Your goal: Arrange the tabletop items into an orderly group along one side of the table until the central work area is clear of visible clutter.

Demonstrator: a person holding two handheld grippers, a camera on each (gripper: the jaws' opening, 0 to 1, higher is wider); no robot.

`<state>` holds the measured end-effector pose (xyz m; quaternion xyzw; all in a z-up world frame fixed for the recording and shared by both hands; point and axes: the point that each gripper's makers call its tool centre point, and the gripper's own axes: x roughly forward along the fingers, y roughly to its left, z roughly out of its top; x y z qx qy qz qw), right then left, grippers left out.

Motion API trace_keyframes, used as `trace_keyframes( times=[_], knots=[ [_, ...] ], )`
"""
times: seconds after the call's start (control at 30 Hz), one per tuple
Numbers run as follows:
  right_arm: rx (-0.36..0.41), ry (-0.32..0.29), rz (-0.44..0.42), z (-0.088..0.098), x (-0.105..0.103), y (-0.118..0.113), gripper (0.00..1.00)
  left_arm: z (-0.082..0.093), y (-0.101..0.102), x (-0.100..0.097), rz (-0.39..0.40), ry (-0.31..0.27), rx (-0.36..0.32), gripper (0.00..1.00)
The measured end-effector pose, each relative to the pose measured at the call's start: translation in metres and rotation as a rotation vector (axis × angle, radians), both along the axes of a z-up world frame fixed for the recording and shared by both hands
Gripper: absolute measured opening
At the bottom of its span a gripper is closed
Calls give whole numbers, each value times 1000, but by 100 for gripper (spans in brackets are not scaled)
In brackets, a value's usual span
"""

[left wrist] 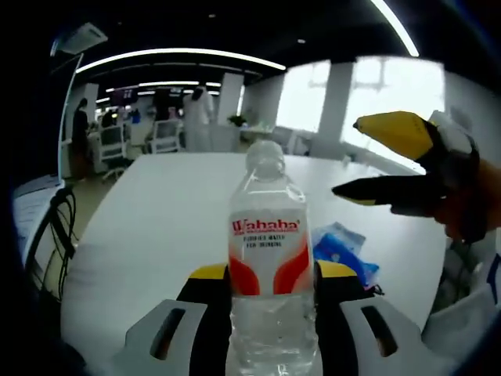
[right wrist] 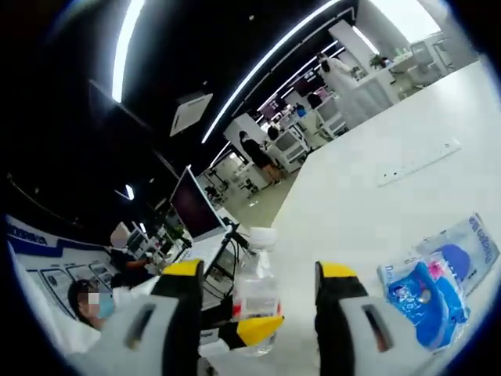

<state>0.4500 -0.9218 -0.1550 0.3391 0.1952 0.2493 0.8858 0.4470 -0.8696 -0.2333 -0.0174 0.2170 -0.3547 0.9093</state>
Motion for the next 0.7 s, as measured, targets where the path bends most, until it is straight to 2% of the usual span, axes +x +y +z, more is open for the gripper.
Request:
trace_keyframes(
  times=[0.13,0.2,0.27,0.33,0.43,0.53,0.7],
  knots=[
    [0,6,16,-2,7,8,55,6,4,-2,1,-22,-9,36],
    [-44,8,30,-6,8,12,54,9,4,-5,4,-25,-19,36],
    [-29,6,34,-4,9,15,55,13,2,-10,-2,-34,-25,36],
    [22,4,40,2,10,20,55,15,-1,-16,-14,-44,-28,36],
    [28,4,41,4,11,23,54,16,-4,-23,-26,-55,-27,36],
    [13,-4,56,5,10,26,50,18,-8,-29,-40,-66,-24,36],
    [18,-13,84,5,5,31,39,22,-12,-36,-65,-72,-25,37]
  ],
)
